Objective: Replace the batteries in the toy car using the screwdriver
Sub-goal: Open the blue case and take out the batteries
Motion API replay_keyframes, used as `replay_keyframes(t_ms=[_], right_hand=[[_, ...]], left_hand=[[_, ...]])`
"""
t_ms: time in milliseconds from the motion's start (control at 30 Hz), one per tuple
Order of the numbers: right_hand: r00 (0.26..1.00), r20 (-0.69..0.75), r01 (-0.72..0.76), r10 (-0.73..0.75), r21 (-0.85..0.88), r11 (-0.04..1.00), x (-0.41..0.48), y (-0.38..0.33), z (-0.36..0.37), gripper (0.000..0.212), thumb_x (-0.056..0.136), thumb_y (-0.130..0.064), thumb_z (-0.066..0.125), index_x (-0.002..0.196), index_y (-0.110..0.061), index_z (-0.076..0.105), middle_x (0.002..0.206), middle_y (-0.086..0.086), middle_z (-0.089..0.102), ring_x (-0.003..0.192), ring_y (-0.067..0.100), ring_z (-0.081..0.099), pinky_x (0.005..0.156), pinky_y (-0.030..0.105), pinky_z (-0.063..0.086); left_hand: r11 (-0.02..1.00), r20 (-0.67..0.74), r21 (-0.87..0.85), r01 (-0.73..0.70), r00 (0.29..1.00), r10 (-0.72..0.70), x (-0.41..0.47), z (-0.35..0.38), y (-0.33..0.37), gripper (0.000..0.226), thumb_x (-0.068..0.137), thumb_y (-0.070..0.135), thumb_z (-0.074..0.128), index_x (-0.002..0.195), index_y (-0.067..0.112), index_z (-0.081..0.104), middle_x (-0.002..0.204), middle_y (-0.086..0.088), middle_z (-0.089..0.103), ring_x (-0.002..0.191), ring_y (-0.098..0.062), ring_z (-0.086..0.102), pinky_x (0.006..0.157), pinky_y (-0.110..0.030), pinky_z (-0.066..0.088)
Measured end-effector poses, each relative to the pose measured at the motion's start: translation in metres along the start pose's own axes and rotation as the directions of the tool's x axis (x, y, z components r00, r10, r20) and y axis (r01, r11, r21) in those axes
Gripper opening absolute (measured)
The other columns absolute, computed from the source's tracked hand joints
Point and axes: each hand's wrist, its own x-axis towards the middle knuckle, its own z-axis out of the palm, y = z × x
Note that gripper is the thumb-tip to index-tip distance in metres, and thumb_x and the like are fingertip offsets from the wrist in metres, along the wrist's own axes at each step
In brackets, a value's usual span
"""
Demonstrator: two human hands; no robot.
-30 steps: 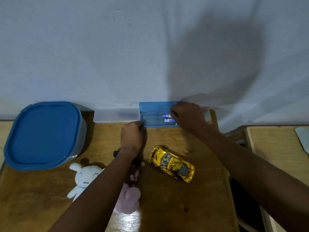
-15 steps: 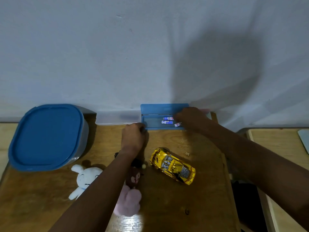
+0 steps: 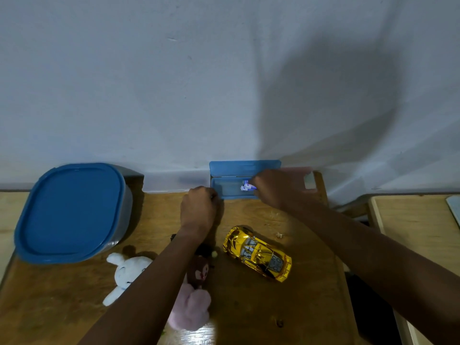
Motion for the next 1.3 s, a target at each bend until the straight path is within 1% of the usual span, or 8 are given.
replay_keyframes(t_ms=[267,400,533,667,800,967,1133,1300], right_hand=[[0.998,0.039,-0.042,0.039,0.066,0.997,0.011,-0.003,-0.003,0.009,0.092,-0.015,0.063,0.092,-0.008,0.069,0.089,0.011,0.068,0.091,0.028,0.066,0.067,0.027,0.035],[0.998,0.02,-0.065,0.063,0.181,0.981,0.015,-0.002,-0.001,0.016,0.088,-0.026,0.07,0.077,-0.014,0.065,0.066,-0.001,0.049,0.077,0.024,0.064,0.054,0.027,0.027],[0.995,-0.03,-0.083,0.094,0.26,0.962,0.014,-0.005,0.008,0.018,0.088,-0.03,0.07,0.089,-0.012,0.073,0.078,0.006,0.065,0.075,0.023,0.064,0.06,0.027,0.033],[0.99,-0.057,-0.103,0.129,0.329,0.939,0.013,-0.006,0.012,0.024,0.088,-0.035,0.07,0.085,-0.012,0.074,0.076,0.005,0.066,0.072,0.022,0.06,0.062,0.028,0.034],[0.991,-0.057,-0.086,0.118,0.39,0.917,0.016,-0.001,0.013,0.03,0.083,-0.035,0.076,0.105,-0.015,0.078,0.092,0.008,0.074,0.084,0.023,0.066,0.067,0.027,0.039],[0.994,-0.055,-0.069,0.099,0.399,0.914,0.016,0.0,0.016,0.036,0.085,-0.035,0.074,0.114,-0.014,0.075,0.101,0.008,0.074,0.09,0.024,0.066,0.073,0.031,0.046],[0.996,-0.072,-0.021,0.058,0.428,0.904,0.013,0.0,0.017,0.034,0.09,-0.032,0.071,0.119,-0.014,0.072,0.106,0.01,0.074,0.094,0.027,0.066,0.069,0.027,0.034],[0.994,-0.09,-0.007,0.056,0.477,0.879,0.01,-0.001,0.015,0.032,0.09,-0.026,0.071,0.12,-0.015,0.071,0.106,0.011,0.074,0.094,0.028,0.066,0.069,0.028,0.035]], left_hand=[[1.0,0.007,-0.002,-0.005,1.0,0.005,0.001,0.001,0.0,0.019,0.095,0.025,0.063,0.099,0.016,0.079,0.096,-0.008,0.076,0.087,-0.027,0.068,0.073,-0.035,0.054],[1.0,0.002,-0.019,-0.013,1.0,0.013,0.001,0.004,-0.003,0.019,0.096,0.024,0.063,0.1,0.015,0.079,0.098,-0.007,0.076,0.087,-0.024,0.07,0.075,-0.035,0.057],[1.0,0.002,-0.01,-0.006,1.0,0.006,0.002,0.004,-0.001,0.02,0.097,0.023,0.061,0.103,0.014,0.078,0.1,-0.009,0.076,0.09,-0.025,0.069,0.078,-0.038,0.058],[1.0,-0.006,-0.002,0.004,1.0,-0.004,0.002,0.005,-0.001,0.02,0.097,0.023,0.062,0.105,0.015,0.078,0.102,-0.008,0.076,0.09,-0.025,0.07,0.075,-0.032,0.053],[1.0,-0.006,-0.008,0.016,1.0,-0.016,0.002,0.007,-0.001,0.021,0.098,0.023,0.061,0.106,0.015,0.078,0.103,-0.007,0.076,0.091,-0.023,0.069,0.075,-0.031,0.053],[0.999,-0.018,-0.029,0.025,1.0,-0.025,0.002,0.008,-0.001,0.02,0.098,0.024,0.062,0.104,0.014,0.078,0.1,-0.007,0.076,0.088,-0.023,0.069,0.073,-0.029,0.051],[0.999,-0.028,-0.037,0.033,0.999,-0.034,0.0,0.01,-0.002,0.02,0.097,0.025,0.062,0.101,0.013,0.078,0.097,-0.008,0.076,0.085,-0.024,0.069,0.074,-0.034,0.055],[0.999,-0.048,-0.037,0.038,0.998,-0.04,-0.002,0.012,-0.002,0.021,0.099,0.026,0.06,0.104,0.014,0.077,0.101,-0.007,0.076,0.088,-0.021,0.07,0.07,-0.024,0.043]])
